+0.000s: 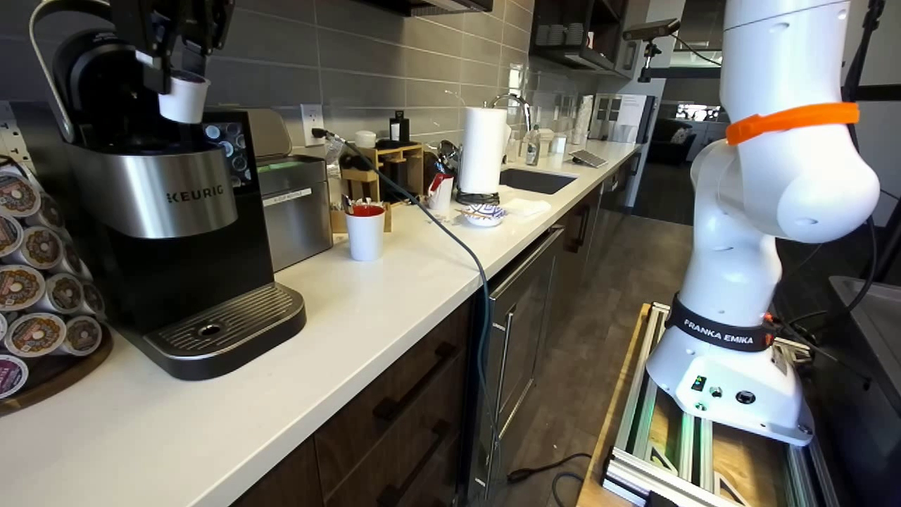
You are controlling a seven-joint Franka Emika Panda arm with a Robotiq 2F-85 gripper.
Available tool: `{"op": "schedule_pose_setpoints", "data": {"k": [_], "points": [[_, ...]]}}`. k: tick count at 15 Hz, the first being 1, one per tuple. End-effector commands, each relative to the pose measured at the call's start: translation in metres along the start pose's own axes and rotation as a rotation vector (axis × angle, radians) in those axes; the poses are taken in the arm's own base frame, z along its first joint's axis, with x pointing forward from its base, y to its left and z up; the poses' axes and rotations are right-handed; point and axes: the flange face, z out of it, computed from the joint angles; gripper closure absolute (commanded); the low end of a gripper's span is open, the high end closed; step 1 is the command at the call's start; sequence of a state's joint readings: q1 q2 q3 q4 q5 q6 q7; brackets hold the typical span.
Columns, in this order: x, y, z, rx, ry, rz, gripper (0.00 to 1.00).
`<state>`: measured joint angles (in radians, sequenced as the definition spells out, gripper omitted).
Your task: Put the capsule in the coffee machine
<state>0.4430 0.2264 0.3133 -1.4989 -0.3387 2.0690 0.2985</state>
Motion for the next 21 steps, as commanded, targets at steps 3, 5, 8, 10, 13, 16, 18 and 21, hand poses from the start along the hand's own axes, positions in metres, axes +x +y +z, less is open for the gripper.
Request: {"op": "schedule_pose_setpoints", "data": {"k": [3,5,8,10,13,16,18,21], "points": [[0.008,-0.017,0.014,-0.065,-0.072,0.104,0.71],[0.012,-0.021,0.014,-0.057,-0.054,0.14,0.71],[0.018,-0.02,0.015,-0.08,-0.026,0.188,0.71],[0.02,-0.016,0.017,-0.109,-0.016,0.216,0.71],[0.023,-0.015,0.024,-0.12,-0.022,0.236,0.71],[0.025,-0.015,0.029,-0.118,-0.028,0.244,0.71],[0.025,-0.015,0.032,-0.118,-0.031,0.248,0.71],[0.027,-0.016,0.034,-0.114,-0.044,0.249,0.71]]}}
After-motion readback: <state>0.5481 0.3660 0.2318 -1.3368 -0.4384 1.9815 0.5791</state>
